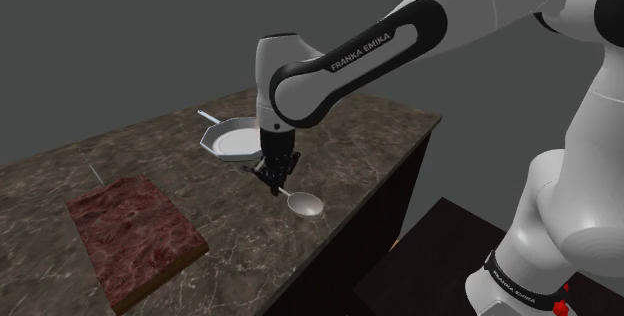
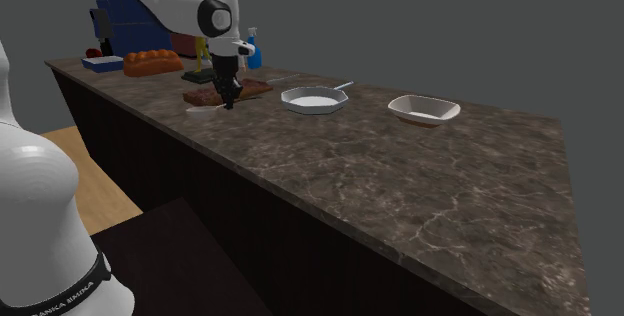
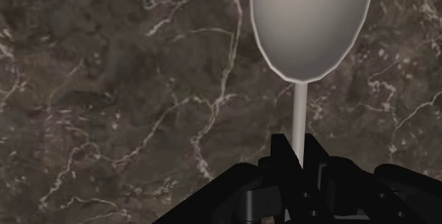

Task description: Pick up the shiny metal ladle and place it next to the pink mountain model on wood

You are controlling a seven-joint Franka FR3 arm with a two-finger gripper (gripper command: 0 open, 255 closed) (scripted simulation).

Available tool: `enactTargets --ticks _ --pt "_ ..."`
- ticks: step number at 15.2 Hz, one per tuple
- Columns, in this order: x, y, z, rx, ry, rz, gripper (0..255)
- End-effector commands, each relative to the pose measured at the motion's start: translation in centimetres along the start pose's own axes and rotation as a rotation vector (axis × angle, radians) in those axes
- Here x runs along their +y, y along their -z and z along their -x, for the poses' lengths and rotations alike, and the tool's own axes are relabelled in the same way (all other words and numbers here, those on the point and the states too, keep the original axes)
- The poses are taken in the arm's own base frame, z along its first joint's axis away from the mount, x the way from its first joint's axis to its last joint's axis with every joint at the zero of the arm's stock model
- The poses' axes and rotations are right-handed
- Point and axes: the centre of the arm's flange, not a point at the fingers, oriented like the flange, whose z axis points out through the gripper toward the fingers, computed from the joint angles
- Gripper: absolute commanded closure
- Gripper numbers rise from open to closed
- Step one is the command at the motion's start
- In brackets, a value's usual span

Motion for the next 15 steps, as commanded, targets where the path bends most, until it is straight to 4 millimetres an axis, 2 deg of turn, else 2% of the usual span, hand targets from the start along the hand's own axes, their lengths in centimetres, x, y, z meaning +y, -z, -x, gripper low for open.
enactTargets --ticks 1,5,13,14,15 --pt "0.1 -1.0 0.0 0.001 0.000 0.000 255" --pt "0.4 -3.3 -0.1 0.001 0.000 0.000 255" --pt "0.4 -3.3 -0.1 0.001 0.000 0.000 255" --pt "0.4 -3.3 -0.1 0.001 0.000 0.000 0" --pt "0.4 -3.3 -0.1 0.001 0.000 0.000 0"
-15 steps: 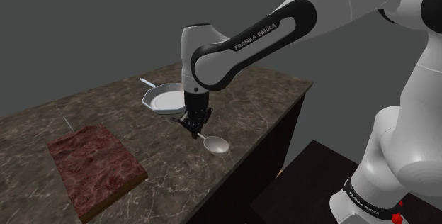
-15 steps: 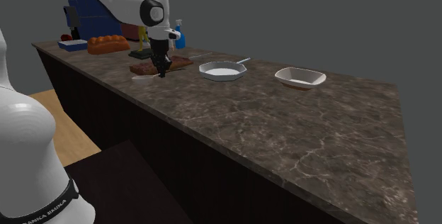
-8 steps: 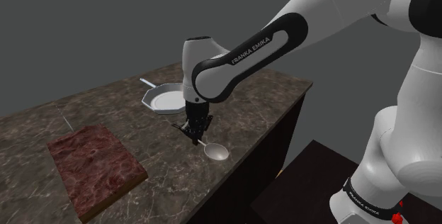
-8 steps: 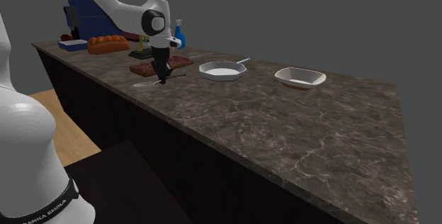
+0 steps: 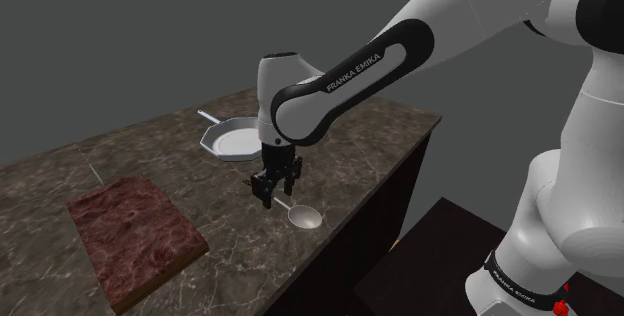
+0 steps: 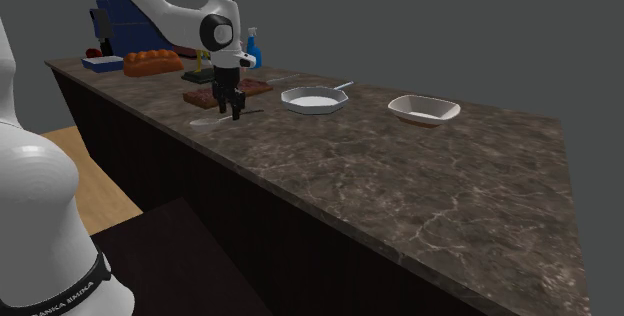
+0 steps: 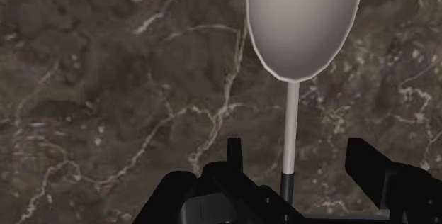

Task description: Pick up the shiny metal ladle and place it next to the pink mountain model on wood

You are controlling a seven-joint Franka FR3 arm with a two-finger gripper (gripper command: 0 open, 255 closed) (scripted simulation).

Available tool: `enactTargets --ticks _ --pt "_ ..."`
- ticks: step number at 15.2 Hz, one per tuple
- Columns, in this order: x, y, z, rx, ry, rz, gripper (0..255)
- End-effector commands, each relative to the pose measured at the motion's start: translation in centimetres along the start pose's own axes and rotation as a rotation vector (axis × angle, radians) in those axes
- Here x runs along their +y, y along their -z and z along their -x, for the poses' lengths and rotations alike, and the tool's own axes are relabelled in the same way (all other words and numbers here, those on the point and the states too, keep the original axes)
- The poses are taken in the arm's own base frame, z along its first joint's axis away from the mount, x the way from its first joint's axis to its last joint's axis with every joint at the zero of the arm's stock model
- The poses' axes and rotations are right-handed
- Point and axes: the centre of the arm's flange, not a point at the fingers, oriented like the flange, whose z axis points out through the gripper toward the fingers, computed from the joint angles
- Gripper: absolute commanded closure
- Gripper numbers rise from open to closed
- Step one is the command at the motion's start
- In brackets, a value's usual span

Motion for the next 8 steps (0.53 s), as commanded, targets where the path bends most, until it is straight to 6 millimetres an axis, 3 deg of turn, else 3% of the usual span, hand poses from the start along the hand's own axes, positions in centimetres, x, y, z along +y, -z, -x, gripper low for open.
enactTargets --ticks 1,4,8 --pt "0.0 0.0 0.0 0.000 0.000 0.000 0" --pt "0.0 0.0 0.0 0.000 0.000 0.000 0" --pt "0.0 5.0 0.0 0.000 0.000 0.000 0"
